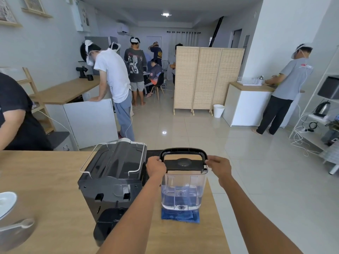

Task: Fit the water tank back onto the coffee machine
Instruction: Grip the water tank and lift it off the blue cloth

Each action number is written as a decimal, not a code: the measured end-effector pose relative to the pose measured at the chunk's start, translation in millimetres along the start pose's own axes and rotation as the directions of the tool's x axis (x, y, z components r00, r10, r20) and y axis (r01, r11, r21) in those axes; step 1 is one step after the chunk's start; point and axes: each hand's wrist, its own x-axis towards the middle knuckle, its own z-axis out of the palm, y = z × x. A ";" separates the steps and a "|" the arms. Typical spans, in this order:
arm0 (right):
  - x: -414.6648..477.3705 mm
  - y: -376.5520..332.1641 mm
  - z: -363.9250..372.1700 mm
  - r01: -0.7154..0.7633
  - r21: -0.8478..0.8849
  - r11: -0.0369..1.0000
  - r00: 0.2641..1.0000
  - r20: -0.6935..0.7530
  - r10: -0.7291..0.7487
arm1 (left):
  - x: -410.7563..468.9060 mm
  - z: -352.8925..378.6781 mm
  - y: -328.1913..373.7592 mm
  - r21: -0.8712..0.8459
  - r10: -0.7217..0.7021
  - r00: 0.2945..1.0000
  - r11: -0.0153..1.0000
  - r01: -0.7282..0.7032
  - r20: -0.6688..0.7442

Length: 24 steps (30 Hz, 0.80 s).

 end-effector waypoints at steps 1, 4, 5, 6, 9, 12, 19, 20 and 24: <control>0.2 0.5 -1.3 0.010 -0.013 1.000 1.000 0.001 -0.010 | 0.5 0.3 -1.0 -0.010 0.008 1.000 1.000 -0.008 -0.005; 1.0 2.5 -5.4 0.054 -0.046 0.997 0.999 0.003 -0.053 | 2.2 -0.6 -4.1 -0.034 0.056 0.998 0.998 -0.056 -0.007; 1.0 3.1 -7.2 0.065 -0.051 0.997 0.998 0.008 -0.065 | 3.3 -0.8 -5.5 -0.027 0.076 0.997 0.997 -0.076 -0.008; 1.2 3.8 -8.7 0.076 -0.054 0.996 0.997 0.012 -0.075 | 3.4 -1.5 -6.4 -0.014 0.095 0.995 0.995 -0.095 -0.013; 1.4 6.1 -12.4 0.093 -0.071 0.993 0.996 0.018 -0.092 | 0.1 -1.8 -8.9 0.038 0.147 0.987 0.989 -0.145 -0.059; 1.2 9.5 -14.0 0.119 -0.086 0.989 0.993 0.016 -0.118 | -9.9 -3.2 -7.6 0.118 0.211 0.972 0.973 -0.200 -0.098; -4.1 10.0 -14.1 0.202 -0.182 0.962 0.979 0.034 -0.199 | -14.7 -7.8 -7.2 0.193 0.314 0.945 0.936 -0.293 -0.087; -4.2 10.2 -13.3 0.217 -0.188 0.958 0.976 0.033 -0.215 | -15.6 -8.5 -6.6 0.190 0.318 0.945 0.935 -0.299 -0.074; -7.9 9.9 -10.5 0.268 -0.196 0.943 0.963 0.053 -0.262 | -23.0 -13.7 -2.2 0.156 0.372 0.928 0.918 -0.364 -0.024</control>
